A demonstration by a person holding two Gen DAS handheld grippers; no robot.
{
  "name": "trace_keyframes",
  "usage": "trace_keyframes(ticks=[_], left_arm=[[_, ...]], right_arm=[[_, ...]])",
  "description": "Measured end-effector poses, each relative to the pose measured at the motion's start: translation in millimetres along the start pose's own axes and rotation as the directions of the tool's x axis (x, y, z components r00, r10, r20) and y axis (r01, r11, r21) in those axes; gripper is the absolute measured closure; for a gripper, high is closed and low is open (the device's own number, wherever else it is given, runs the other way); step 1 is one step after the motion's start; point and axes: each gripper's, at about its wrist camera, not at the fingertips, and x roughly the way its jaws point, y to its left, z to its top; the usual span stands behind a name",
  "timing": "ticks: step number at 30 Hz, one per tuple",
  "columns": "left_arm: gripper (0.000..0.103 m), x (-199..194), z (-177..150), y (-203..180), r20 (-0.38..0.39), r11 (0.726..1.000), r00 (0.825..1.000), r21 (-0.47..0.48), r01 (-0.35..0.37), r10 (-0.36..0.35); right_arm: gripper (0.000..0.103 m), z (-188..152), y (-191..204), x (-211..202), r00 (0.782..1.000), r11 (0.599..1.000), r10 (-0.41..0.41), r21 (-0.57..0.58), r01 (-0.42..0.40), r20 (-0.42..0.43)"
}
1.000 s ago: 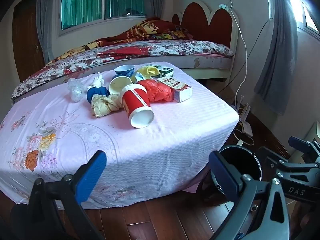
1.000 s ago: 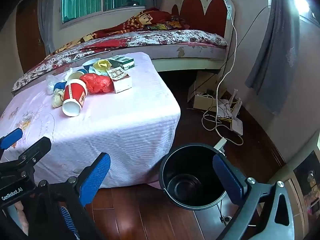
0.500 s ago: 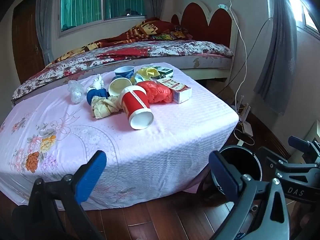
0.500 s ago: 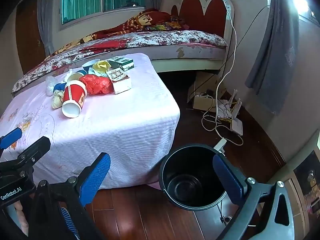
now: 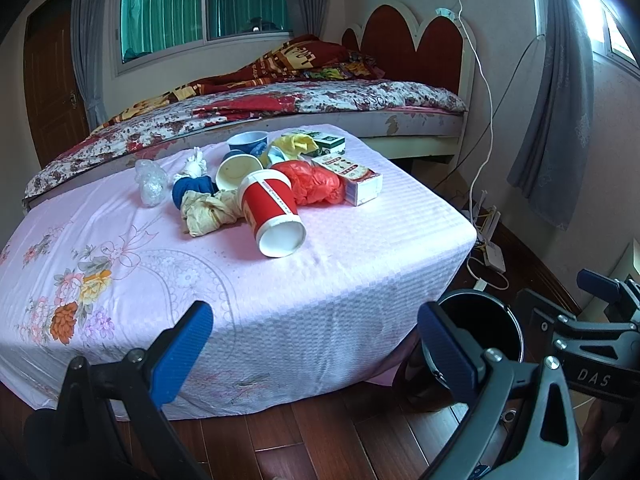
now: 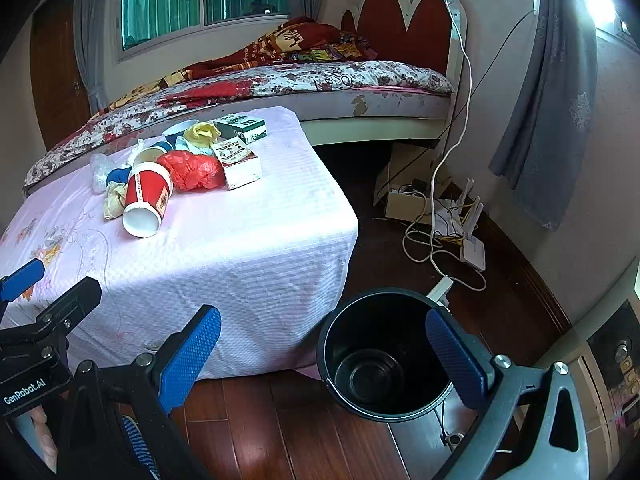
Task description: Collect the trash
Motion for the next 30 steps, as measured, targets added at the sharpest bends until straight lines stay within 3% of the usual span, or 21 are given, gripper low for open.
trace_keyframes(ticks=[30], left_arm=[[0.001, -0.1, -1.5, -1.6, 0.001, 1.0, 1.0, -0.001, 0.003, -0.003]], right_arm=[[0.0, 2.8, -3.8, 0.4, 1.0, 1.0, 0.002, 0.006, -0.002, 0.001]])
